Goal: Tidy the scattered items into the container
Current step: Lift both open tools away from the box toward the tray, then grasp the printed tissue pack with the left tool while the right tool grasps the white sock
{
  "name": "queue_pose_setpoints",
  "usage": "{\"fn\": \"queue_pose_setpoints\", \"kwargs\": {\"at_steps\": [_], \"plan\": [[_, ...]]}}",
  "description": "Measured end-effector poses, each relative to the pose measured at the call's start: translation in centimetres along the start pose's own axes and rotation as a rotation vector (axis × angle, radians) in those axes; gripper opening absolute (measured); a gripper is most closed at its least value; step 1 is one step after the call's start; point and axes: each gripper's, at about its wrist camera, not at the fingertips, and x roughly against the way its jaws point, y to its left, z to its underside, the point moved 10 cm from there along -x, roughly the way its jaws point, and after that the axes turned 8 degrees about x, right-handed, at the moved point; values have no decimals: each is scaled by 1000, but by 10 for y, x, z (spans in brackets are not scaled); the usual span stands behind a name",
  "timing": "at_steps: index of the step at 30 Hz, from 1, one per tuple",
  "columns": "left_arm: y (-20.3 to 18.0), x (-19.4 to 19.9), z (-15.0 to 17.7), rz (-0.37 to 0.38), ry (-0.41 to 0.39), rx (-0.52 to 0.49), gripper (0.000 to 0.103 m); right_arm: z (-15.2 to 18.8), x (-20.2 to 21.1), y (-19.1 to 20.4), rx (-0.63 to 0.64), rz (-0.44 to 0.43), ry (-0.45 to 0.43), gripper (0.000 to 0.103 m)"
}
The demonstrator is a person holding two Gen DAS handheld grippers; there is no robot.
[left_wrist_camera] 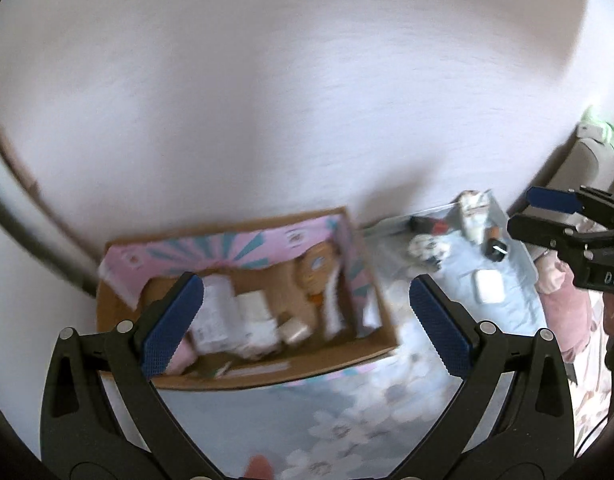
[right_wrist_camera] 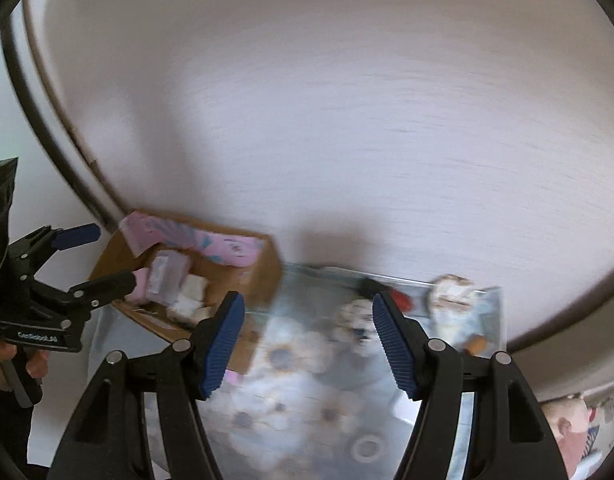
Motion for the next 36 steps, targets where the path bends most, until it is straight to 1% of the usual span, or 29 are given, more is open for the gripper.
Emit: {"fn": "queue_pose_setpoints", "kwargs": {"at_steps": [2,4,5,10,13,16,17,21,26,28,30,36], "plan": [[-21,-2,-3,12,-4,-30,103,4,6,-18,-20,22,-3,62],[-47,-7,-3,46,5,-67,103,12,11,-38,-43,35,-2,62],[-55,-9,-2,51,7,-77,103,16,13,-45,-53,41,-1,62],[-111,-27,3,89,28,-164,103,35,12,-77,-96,47,16,62],[-136,-39,8,100,38,-209,103,46,5,-93,-105,40,34,62],[-159,-62,14,105,55,-252,103,58,-13,-107,-94,26,59,62],[-167,-75,18,102,67,-266,103,60,-20,-110,-89,19,67,62],[-182,-124,27,63,99,-301,103,77,-55,-128,-70,6,101,62],[-183,-176,35,13,122,-301,102,96,-98,-141,-73,-23,118,62],[-182,-189,37,1,134,-297,102,100,-109,-142,-71,-27,126,62],[-180,-200,40,-27,141,-303,102,103,-122,-144,-65,-33,132,62],[-182,-212,45,-57,130,-342,102,101,-143,-144,-28,-21,136,62]]}}
